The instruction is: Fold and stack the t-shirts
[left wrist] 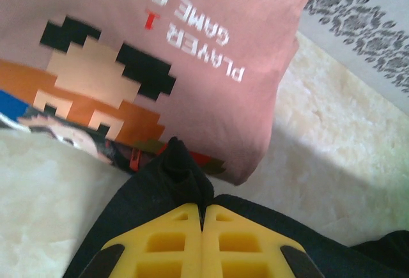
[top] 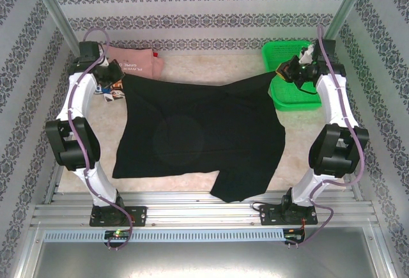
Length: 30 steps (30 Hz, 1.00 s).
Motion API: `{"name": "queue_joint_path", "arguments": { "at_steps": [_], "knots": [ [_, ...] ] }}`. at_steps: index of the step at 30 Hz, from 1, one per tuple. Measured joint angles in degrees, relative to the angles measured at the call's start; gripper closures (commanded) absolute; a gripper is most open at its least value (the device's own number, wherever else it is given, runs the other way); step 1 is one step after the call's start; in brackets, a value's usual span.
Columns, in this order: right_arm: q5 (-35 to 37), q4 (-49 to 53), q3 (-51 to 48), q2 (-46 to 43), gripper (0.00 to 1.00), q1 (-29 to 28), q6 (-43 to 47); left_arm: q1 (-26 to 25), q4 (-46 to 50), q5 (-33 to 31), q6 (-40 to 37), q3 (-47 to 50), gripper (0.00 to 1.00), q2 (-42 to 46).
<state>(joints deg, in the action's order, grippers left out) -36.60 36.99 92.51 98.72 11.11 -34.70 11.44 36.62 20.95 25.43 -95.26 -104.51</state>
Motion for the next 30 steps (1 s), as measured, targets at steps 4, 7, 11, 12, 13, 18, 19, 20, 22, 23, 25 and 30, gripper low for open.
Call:
{"name": "queue_joint_path", "arguments": {
  "at_steps": [4, 7, 11, 12, 13, 18, 19, 20, 22, 23, 25, 30],
  "knots": [
    [0.0, 0.3, -4.7, -3.2, 1.0, 0.0, 0.6, 0.2, -0.6, 0.0, 0.1, 6.6, 1.0, 2.4],
    [0.1, 0.4, -9.3, -5.7, 1.0, 0.1, 1.2, 0.5, -1.5, 0.0, 0.3, 11.1, 1.0, 4.1],
    [0.5, 0.6, -14.3, -7.0, 1.0, 0.8, 2.3, 1.2, -2.9, 0.0, 0.9, 16.5, 1.0, 5.9],
    [0.8, 0.6, -15.5, -7.0, 1.0, 1.1, 2.6, 1.6, -3.3, 0.0, 1.2, 17.9, 1.0, 6.3],
    [1.2, 0.5, -16.5, -7.0, 1.0, 1.3, 3.0, 2.0, -3.6, 0.0, 1.6, 19.2, 1.0, 6.6],
    [2.6, 1.0, -20.3, -7.0, 1.0, 2.3, 4.1, 3.2, -5.1, 0.0, 2.5, 23.7, 1.0, 6.8],
    [2.8, 0.9, -20.9, -7.1, 1.0, 2.4, 4.3, 3.3, -5.5, 0.2, 2.9, 24.7, 1.0, 6.8],
    [3.0, 0.9, -21.5, -7.1, 1.0, 2.6, 4.7, 3.3, -6.0, 0.3, 3.3, 25.7, 1.0, 6.8],
    [3.4, 0.9, -22.8, -7.3, 1.0, 2.7, 5.0, 3.3, -6.9, 0.5, 4.2, 28.2, 1.0, 6.8],
    [3.8, 0.9, -23.4, -7.5, 1.0, 2.7, 5.1, 3.3, -7.1, 0.5, 4.6, 29.1, 1.0, 6.8],
    [4.2, 0.9, -24.8, -8.1, 1.0, 2.7, 5.2, 3.3, -7.6, 0.4, 5.3, 31.3, 1.0, 6.8],
    [5.0, 0.9, -27.2, -9.2, 1.0, 3.0, 6.3, 3.3, -8.2, 0.4, 6.2, 33.6, 1.0, 6.8]
  ]
}}
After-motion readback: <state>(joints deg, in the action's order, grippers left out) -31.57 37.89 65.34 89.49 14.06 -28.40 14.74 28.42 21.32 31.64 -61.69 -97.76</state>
